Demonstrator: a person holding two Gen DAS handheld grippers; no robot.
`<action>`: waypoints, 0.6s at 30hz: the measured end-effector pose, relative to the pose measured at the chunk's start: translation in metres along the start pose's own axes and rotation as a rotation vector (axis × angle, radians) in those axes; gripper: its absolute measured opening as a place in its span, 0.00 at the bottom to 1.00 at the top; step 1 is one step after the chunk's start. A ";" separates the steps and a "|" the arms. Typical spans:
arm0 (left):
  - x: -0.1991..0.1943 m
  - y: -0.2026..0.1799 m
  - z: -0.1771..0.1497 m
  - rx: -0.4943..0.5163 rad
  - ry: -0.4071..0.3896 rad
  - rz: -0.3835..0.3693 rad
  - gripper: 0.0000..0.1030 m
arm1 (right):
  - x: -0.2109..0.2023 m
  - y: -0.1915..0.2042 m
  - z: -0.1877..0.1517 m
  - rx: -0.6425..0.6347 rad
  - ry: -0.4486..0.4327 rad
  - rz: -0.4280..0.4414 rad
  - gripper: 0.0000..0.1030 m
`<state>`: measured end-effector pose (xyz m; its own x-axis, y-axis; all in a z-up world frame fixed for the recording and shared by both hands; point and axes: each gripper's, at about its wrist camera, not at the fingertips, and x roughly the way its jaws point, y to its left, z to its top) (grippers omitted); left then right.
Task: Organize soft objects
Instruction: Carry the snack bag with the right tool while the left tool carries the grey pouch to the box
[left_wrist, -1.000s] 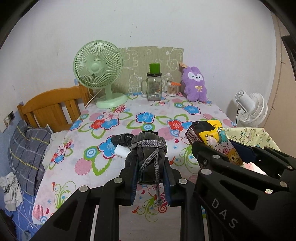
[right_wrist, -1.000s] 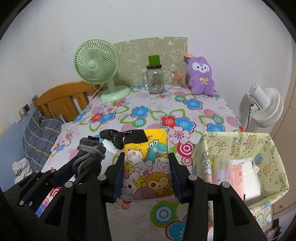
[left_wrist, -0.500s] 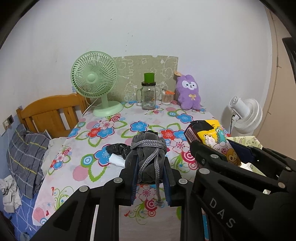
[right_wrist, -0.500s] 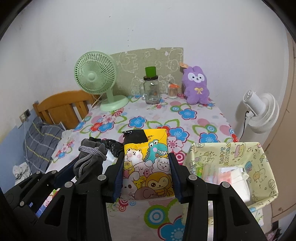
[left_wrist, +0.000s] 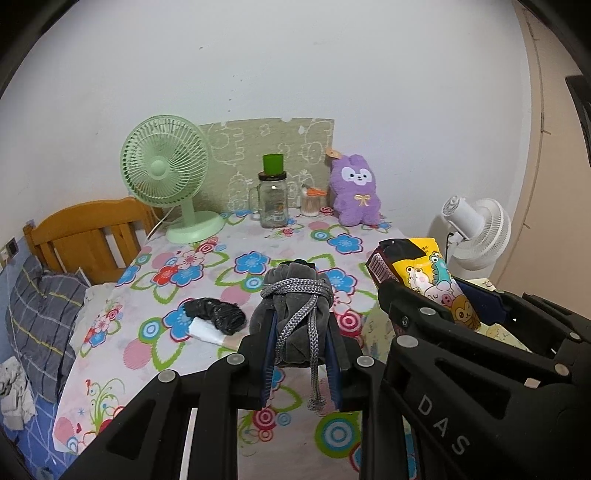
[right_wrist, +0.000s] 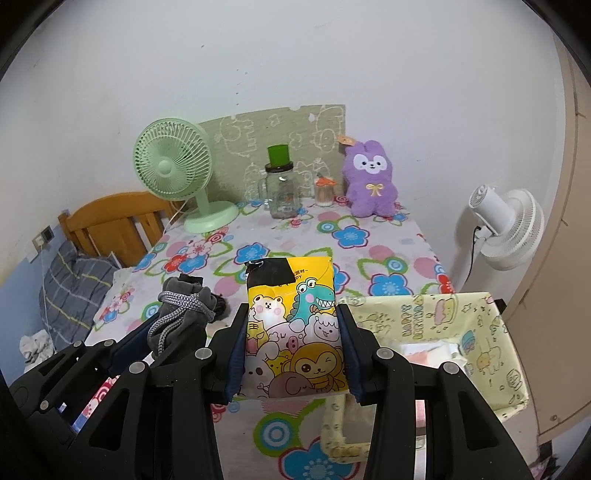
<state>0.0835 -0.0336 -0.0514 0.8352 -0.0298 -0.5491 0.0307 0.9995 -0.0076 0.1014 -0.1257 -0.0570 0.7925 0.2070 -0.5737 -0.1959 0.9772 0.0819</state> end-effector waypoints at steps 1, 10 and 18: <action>0.001 -0.002 0.001 0.002 -0.001 -0.003 0.22 | -0.001 -0.002 0.000 0.002 -0.002 -0.003 0.46; 0.008 -0.024 0.004 0.023 0.004 -0.038 0.22 | -0.003 -0.025 0.000 0.026 -0.004 -0.035 0.46; 0.014 -0.044 0.008 0.040 0.005 -0.065 0.22 | -0.003 -0.047 0.000 0.042 -0.006 -0.061 0.46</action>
<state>0.0985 -0.0781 -0.0526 0.8281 -0.0948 -0.5525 0.1071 0.9942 -0.0101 0.1085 -0.1723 -0.0588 0.8056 0.1472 -0.5739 -0.1231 0.9891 0.0810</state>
